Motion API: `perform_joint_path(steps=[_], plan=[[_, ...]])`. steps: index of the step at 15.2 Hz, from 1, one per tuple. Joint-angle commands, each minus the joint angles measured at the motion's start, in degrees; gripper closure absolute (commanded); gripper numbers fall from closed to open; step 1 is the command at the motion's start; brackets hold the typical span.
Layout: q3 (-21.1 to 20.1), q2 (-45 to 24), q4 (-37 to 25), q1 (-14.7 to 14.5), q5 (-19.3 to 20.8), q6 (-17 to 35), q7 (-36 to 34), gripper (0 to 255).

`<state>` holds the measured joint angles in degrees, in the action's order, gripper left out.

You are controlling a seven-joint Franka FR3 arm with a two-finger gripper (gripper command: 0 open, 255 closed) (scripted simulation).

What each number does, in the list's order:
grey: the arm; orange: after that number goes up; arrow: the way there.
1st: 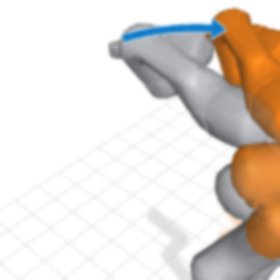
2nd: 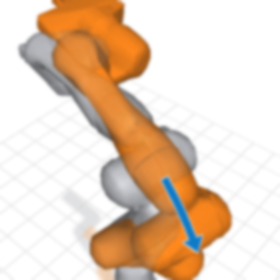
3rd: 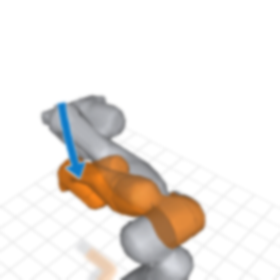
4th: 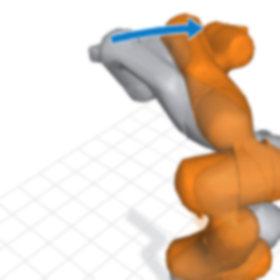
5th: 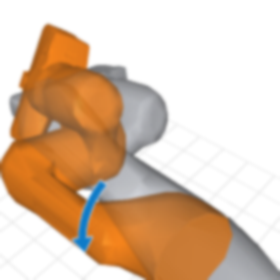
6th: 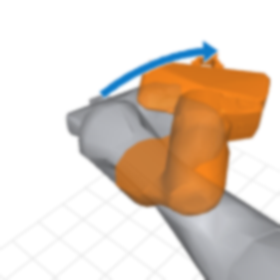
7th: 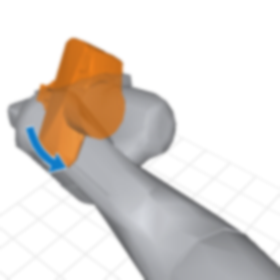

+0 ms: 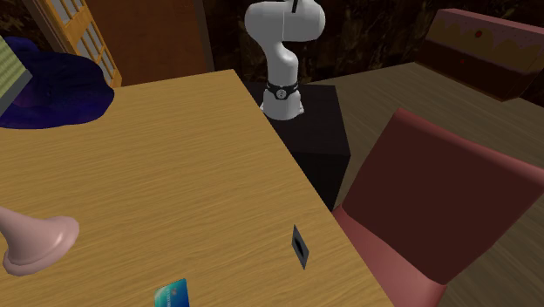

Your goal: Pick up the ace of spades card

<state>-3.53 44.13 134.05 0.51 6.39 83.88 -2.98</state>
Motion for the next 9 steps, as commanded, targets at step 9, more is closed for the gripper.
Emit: perform_joint_path(steps=[9], plan=[[-5.63, -6.37, 7.19, 1.57, -4.33, 18.51, -14.89, 0]])
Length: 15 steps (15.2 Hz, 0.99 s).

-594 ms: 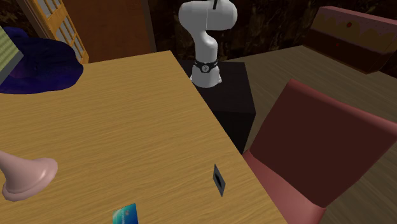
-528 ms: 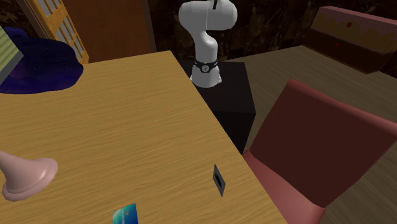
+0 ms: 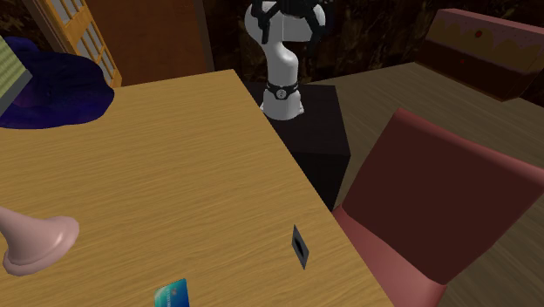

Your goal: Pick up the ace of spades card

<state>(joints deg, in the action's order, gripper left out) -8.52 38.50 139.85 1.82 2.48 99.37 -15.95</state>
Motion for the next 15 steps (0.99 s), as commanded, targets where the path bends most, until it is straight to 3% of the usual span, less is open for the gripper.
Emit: perform_joint_path(steps=[1, 9, 15], plan=[[-1.37, -2.04, 1.84, 0.51, -0.71, 5.42, -3.76, 0], [-7.40, -15.60, 1.61, 3.81, -0.12, 23.84, -19.07, 0], [-11.54, -28.33, -2.98, 7.50, 5.77, 35.09, -32.78, 0]])
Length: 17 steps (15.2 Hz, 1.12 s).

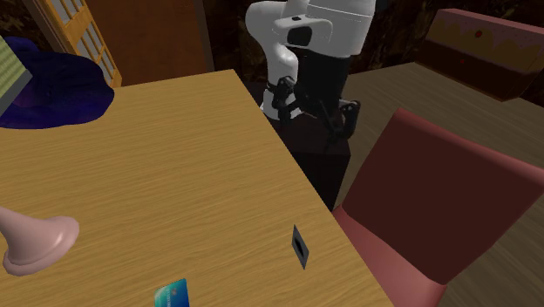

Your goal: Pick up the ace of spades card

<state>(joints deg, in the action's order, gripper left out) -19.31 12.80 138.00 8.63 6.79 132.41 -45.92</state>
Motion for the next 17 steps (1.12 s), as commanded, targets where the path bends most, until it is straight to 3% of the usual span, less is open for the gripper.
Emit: perform_joint_path(steps=[1, 6, 11, 17], plan=[[-1.25, -4.86, -2.25, 1.26, 3.05, 3.55, -5.41, 0], [-1.96, -16.22, -9.32, 2.66, 12.85, 9.06, -19.17, 0], [0.92, -27.04, -18.50, 0.78, 22.23, 11.72, -31.81, 0], [2.97, -31.53, -19.96, -0.65, 26.36, 14.65, -36.35, 0]])
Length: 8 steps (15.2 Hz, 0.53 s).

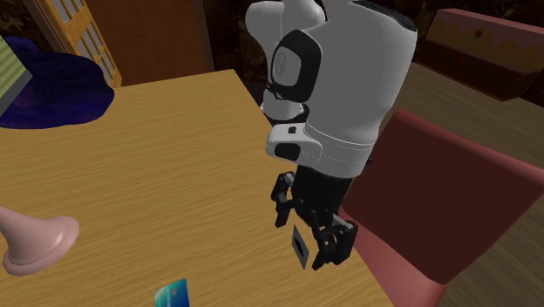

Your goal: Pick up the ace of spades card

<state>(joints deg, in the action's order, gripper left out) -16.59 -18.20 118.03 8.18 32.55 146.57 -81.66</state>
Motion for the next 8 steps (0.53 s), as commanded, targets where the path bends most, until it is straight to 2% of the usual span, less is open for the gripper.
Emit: perform_joint_path(steps=[1, 5, 6, 8], plan=[[0.52, -1.08, 0.05, -0.38, 1.18, 1.00, -1.13, 0], [0.97, -1.94, 0.10, -0.68, 2.08, 1.79, -1.96, 0], [0.99, -1.91, 0.17, -0.64, 2.09, 1.85, -1.94, 255], [0.99, -1.90, 0.20, -0.64, 2.09, 1.87, -1.94, 255]])
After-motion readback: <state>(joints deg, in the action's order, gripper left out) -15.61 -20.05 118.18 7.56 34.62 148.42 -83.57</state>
